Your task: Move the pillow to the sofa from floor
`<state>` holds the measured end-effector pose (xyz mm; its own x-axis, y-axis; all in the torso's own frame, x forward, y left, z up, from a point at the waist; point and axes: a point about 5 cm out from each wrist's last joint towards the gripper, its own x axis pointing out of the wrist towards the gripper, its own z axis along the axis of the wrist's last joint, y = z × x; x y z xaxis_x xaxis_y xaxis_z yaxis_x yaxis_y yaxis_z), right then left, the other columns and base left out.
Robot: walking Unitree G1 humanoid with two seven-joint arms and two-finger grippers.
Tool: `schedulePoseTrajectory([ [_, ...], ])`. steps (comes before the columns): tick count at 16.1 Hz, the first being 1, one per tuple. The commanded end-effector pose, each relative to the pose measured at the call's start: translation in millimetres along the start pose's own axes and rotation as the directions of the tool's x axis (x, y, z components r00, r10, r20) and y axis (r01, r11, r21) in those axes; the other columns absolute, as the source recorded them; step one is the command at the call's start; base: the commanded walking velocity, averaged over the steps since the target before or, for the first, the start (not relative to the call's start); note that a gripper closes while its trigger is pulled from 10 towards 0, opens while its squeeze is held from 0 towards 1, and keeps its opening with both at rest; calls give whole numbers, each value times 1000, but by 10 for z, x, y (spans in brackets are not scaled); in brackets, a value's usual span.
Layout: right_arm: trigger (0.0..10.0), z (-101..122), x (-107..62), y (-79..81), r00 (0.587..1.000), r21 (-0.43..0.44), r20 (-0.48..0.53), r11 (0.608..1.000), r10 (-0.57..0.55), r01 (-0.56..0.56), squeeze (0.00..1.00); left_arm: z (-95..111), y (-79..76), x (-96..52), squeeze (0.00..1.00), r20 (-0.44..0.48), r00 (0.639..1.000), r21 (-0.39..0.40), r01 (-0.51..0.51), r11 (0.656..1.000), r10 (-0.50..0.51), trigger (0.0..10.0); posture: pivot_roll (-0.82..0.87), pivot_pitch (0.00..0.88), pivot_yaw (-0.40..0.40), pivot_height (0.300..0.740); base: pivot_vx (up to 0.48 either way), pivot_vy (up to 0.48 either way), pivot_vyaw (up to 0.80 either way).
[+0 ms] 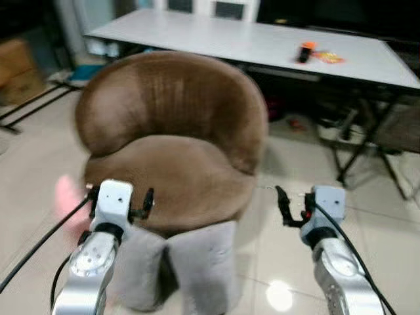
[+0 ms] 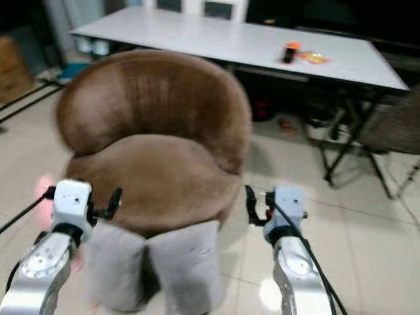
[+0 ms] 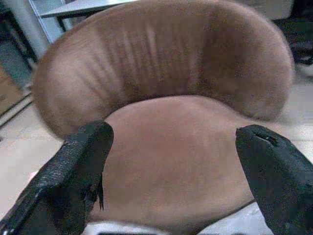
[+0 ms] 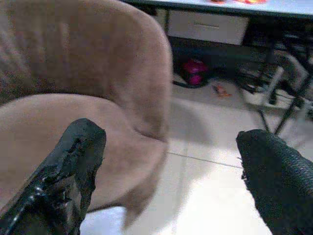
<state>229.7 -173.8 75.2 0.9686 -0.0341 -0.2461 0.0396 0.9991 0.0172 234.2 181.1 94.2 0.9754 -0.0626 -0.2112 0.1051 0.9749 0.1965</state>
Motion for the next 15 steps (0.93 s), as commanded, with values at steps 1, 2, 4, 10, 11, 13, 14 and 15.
schedulePoseTrajectory([
  [1,10000,34,11,-10,1000,9,12,1000,-4,4,0,6,-26,-17,4,3,1000,3,20,1000,-20,10000,-49,0,-27,740,368,0,0],
  [2,10000,33,11,-8,1000,10,12,1000,-1,1,0,5,-25,-18,4,2,1000,3,20,1000,-20,10000,-49,0,-27,740,364,-240,0],
  [4,10000,34,14,-3,1000,2,16,1000,11,-11,0,5,-28,-17,0,6,1000,8,16,1000,-16,10000,-46,0,-30,740,341,-242,0],
  [10,10000,69,50,-73,1000,-41,22,999,9,-8,0,105,44,173,0,39,998,-10,-48,999,49,10000,-15,0,-67,740,0,0,0],
  [11,10000,90,59,-87,1000,-39,28,999,13,-12,0,144,73,217,0,49,998,-35,-48,998,49,10000,-13,0,-69,740,0,0,0],
  [13,10000,181,147,-195,999,-11,23,999,33,-33,0,366,260,479,0,123,982,-57,-137,989,143,10000,3,0,-89,740,0,0,0],
  [14,10000,201,166,-200,999,-2,31,999,43,-43,0,402,280,538,0,122,983,-76,-129,989,138,10000,6,0,-94,740,0,0,0],
  [15,10000,234,201,-197,997,25,42,998,62,-64,0,478,312,639,0,127,984,-98,-111,989,123,10000,10,0,-103,740,0,0,0],
])
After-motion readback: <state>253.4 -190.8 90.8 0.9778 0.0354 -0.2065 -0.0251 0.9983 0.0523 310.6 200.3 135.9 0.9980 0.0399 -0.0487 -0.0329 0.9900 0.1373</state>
